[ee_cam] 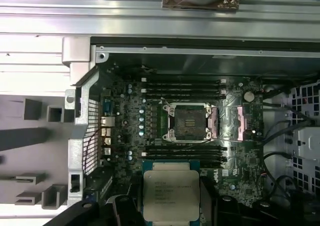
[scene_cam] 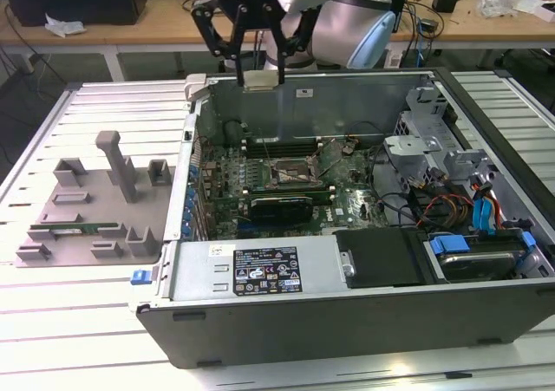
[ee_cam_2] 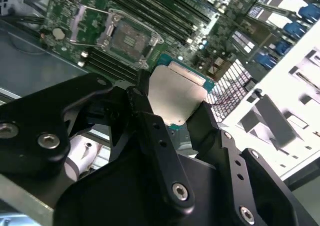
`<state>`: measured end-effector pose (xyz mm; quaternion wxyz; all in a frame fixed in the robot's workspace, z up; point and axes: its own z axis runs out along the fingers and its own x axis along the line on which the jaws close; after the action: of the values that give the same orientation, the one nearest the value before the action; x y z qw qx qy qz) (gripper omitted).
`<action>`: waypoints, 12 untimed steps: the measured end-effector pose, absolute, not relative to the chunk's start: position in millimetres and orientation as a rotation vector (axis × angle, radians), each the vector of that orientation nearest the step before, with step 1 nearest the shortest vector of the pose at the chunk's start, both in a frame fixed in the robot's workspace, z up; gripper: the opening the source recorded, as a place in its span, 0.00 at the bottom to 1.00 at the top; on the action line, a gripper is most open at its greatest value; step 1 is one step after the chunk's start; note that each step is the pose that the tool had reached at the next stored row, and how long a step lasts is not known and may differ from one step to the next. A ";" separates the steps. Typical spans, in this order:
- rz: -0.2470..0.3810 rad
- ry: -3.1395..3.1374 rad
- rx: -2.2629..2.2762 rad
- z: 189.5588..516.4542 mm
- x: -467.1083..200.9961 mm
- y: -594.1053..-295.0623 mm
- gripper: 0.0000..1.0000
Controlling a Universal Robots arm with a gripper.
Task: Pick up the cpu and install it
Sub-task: 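Pick up the cpu and move it towards the insertion slot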
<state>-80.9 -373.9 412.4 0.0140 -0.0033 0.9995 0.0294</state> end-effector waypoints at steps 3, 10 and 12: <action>0.092 3.112 -0.010 412.5 -71.1 -373.9 0.55; 0.092 3.112 -0.010 412.5 -54.7 -373.9 0.55; 0.092 3.112 -0.010 412.4 -54.6 -373.9 0.55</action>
<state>-54.6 -373.9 412.4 0.0140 -0.0033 0.9995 0.0294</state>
